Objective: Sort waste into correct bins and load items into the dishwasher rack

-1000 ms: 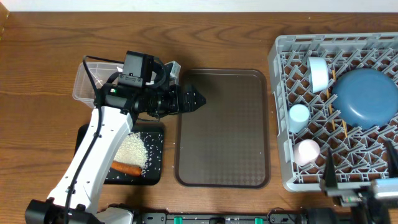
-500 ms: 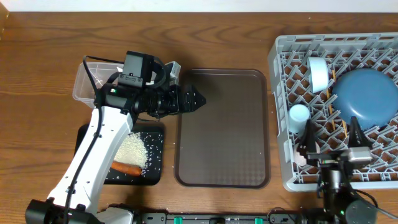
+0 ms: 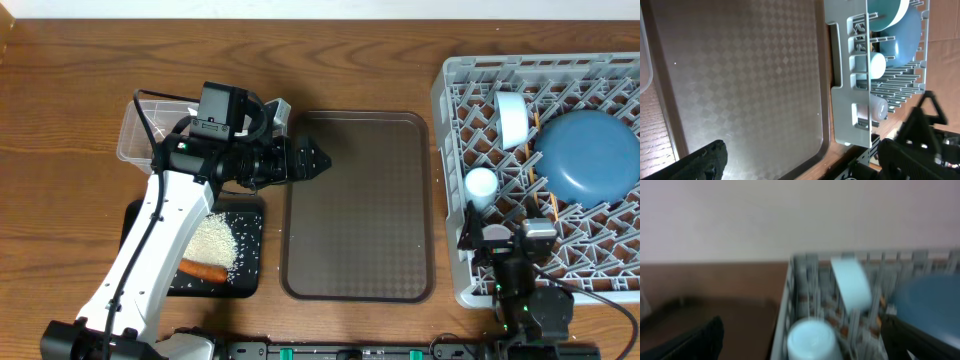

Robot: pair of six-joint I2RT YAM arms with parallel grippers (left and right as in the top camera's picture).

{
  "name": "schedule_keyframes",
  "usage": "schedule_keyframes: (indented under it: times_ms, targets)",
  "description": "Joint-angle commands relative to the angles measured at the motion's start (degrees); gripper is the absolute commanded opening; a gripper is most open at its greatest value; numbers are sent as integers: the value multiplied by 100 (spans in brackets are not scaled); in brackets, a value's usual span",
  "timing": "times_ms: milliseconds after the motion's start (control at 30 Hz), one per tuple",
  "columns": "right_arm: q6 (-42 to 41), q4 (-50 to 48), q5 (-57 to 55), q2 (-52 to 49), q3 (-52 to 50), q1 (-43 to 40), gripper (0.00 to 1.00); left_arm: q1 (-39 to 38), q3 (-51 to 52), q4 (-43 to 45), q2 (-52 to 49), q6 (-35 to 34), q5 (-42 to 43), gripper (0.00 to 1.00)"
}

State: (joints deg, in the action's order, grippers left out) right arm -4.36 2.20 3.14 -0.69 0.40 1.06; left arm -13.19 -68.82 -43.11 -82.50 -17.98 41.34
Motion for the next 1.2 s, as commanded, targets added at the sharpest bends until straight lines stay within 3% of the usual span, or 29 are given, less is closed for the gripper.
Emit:
schedule_keyframes:
  times_ms: [0, 900, 1167]
  targets:
    - [168, 195, -11, 39, -9, -39, 99, 15, -35, -9, 52, 55, -50, 98]
    - [164, 188, -9, 37, -9, -39, 99, 15, -35, -11, 52, 52, -50, 98]
    - [164, 188, -9, 37, -9, -39, 99, -151, -28, -11, 769, 52, -52, 98]
